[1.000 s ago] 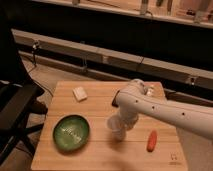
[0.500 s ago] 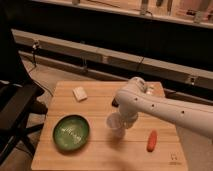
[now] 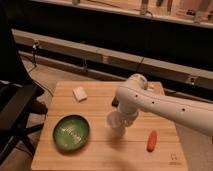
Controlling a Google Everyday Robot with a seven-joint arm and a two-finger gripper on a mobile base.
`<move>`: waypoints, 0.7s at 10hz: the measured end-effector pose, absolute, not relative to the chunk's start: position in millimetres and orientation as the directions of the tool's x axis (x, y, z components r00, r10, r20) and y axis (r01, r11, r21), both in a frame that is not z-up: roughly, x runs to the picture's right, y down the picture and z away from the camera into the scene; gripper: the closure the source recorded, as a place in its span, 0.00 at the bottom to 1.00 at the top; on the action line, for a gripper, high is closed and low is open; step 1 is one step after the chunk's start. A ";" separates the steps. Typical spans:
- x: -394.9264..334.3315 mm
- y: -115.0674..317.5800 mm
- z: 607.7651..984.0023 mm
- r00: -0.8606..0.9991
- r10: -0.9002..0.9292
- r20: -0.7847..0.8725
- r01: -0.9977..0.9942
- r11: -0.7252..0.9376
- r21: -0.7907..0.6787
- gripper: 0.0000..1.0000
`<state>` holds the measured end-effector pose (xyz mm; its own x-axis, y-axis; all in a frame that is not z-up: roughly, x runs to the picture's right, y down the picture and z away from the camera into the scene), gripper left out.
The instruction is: Pick up the ceramic cup
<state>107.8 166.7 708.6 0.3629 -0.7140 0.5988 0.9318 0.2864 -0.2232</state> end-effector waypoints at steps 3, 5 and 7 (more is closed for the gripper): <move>108.4 160.0 703.9 0.361 -0.714 0.600 0.932 0.285 -0.222 0.87; 108.4 156.4 702.2 0.361 -0.715 0.599 0.933 0.285 -0.221 0.87; 108.5 153.0 700.3 0.361 -0.715 0.599 0.933 0.285 -0.221 0.87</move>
